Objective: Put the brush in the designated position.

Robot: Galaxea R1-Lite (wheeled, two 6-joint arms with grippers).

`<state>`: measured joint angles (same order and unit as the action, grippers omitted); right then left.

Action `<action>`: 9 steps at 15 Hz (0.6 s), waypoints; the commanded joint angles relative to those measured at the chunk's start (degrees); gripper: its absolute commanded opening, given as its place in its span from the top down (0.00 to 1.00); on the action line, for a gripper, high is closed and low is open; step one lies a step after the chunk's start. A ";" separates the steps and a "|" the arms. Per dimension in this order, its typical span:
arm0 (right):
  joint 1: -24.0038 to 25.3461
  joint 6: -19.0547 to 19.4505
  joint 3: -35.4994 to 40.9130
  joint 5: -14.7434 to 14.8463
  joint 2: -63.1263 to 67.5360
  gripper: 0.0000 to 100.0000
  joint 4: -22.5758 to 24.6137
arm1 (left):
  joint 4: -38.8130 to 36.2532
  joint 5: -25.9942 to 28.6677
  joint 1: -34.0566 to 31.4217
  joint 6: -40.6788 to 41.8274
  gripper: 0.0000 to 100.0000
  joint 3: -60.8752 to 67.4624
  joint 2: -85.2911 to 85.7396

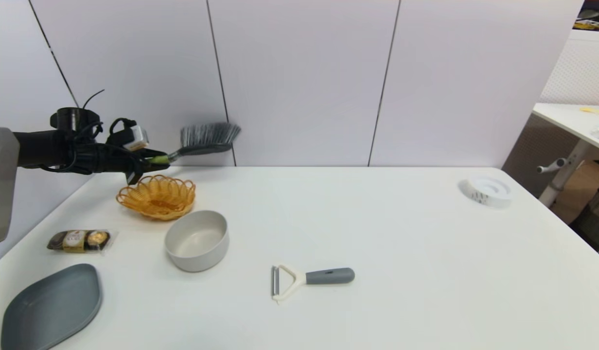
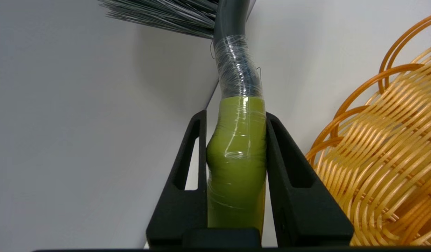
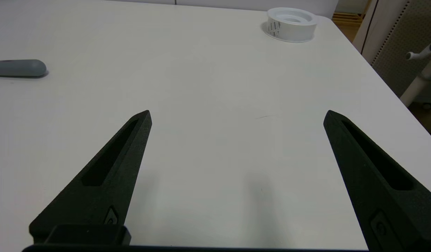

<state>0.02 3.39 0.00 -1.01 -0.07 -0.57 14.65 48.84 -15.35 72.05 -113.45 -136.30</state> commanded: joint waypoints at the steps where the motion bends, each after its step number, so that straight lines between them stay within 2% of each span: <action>1: -0.02 0.04 0.09 -0.04 0.07 0.00 0.05 | 0.29 0.30 -0.12 0.38 1.00 0.07 -0.72; 2: 0.06 0.04 0.09 -0.04 0.07 0.00 -0.04 | 0.29 0.30 -0.12 0.29 1.00 0.07 -0.89; 3: 0.06 0.04 0.09 -0.04 0.07 0.00 -0.04 | 0.29 0.30 -0.12 0.11 0.00 0.07 -0.98; 9: 0.06 0.04 0.09 -0.04 0.07 0.00 -0.04 | 0.38 0.30 -0.21 -0.42 0.00 -0.02 -0.98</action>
<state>0.02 3.39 0.00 -1.01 -0.07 -0.55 14.88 48.86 -15.54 71.35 -113.37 -137.51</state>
